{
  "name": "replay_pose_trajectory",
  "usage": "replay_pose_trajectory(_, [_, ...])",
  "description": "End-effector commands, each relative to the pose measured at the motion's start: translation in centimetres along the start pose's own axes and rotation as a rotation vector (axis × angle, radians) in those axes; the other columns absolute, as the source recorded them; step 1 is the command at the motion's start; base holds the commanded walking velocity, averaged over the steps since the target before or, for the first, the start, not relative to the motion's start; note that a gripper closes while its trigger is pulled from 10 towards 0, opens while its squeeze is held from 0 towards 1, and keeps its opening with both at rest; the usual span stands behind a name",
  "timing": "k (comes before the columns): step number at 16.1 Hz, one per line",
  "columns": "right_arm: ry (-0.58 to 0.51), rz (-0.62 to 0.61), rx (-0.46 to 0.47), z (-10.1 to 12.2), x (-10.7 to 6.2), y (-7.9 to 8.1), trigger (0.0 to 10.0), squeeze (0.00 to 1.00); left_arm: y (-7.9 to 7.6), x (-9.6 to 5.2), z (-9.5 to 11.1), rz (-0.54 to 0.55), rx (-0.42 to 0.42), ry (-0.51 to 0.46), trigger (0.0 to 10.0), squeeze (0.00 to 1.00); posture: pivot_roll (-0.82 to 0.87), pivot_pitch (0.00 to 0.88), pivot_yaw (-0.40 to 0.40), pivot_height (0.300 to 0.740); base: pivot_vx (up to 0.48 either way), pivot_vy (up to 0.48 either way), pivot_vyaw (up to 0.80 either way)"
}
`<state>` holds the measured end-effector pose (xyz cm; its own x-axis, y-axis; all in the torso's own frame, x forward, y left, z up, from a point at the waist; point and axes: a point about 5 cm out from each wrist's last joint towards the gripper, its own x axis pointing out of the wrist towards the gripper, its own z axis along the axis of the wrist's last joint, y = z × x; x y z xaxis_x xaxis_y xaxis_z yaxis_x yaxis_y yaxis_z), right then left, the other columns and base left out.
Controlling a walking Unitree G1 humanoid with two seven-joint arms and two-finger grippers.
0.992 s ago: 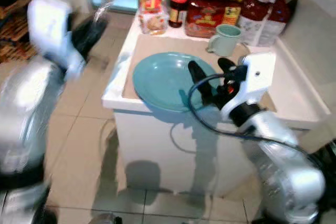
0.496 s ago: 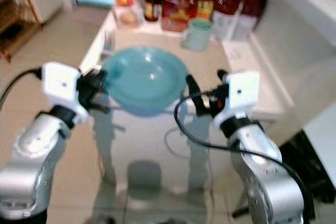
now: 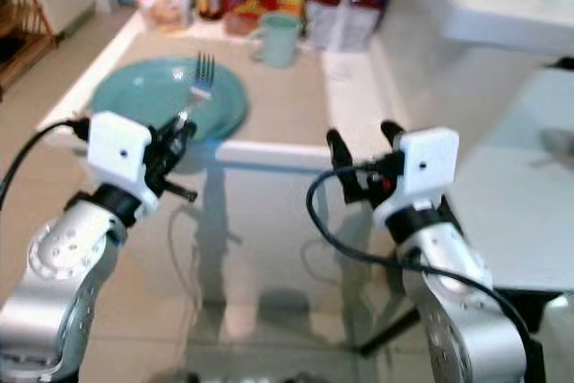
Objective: Setting the table
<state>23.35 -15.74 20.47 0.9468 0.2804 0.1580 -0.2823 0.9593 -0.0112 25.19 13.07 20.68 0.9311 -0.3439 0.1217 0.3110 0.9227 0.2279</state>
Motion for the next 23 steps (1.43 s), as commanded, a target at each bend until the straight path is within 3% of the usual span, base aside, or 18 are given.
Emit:
replay_pose_trajectory(1, [-0.023, 0.029, 0.009, 0.4, 0.1, 0.3, 10.0, 0.00, 0.3, -0.1, 0.4, 0.011, 0.014, -0.016, 10.0, 0.00, 0.02, 0.079, -0.077, 0.740, 0.000, -0.480, 0.00])
replay_pose_trajectory(5, [0.000, 0.080, 0.049, -0.4, -0.6, 0.6, 10.0, 0.00, -0.5, -0.2, 0.3, -0.021, 0.028, -0.015, 10.0, 0.00, 0.02, 0.084, -0.079, 0.740, 0.000, -0.480, 0.00])
replay_pose_trajectory(9, [0.020, 0.006, 0.051, -0.9, -0.9, 0.1, 10.0, 0.00, -1.2, 0.2, -0.5, -0.038, 0.007, -0.003, 10.0, 0.00, 0.00, 0.086, -0.061, 0.740, 0.000, -0.480, 0.00])
replay_pose_trajectory(11, [0.041, -0.106, 0.059, -1.4, -1.4, -1.4, 10.0, 0.00, -2.1, 0.6, -0.3, -0.078, 0.018, -0.011, 10.0, 0.00, 0.00, 0.088, -0.052, 0.740, 0.000, -0.480, 0.00])
replay_pose_trajectory(13, [0.050, -0.136, 0.060, -1.5, -1.5, -1.7, 10.0, 0.00, -2.4, 0.8, -0.4, -0.082, 0.009, -0.017, 10.0, 0.00, -0.01, 0.090, -0.054, 0.740, 0.000, -0.480, 0.00])
replay_pose_trajectory(17, [0.100, -0.243, 0.064, -1.8, -1.5, -3.1, 10.0, 0.00, -2.6, 1.3, -0.8, -0.082, 0.014, -0.008, 10.0, 0.00, -0.01, 0.094, -0.041, 0.740, 0.000, -0.480, 0.00])
replay_pose_trajectory(23, [0.136, -0.296, 0.061, -1.9, -1.2, -3.7, 10.0, 0.00, -2.5, 2.0, -0.7, -0.068, 0.011, -0.025, 10.0, 0.00, -0.03, 0.090, -0.038, 0.740, 0.000, -0.480, 0.00])
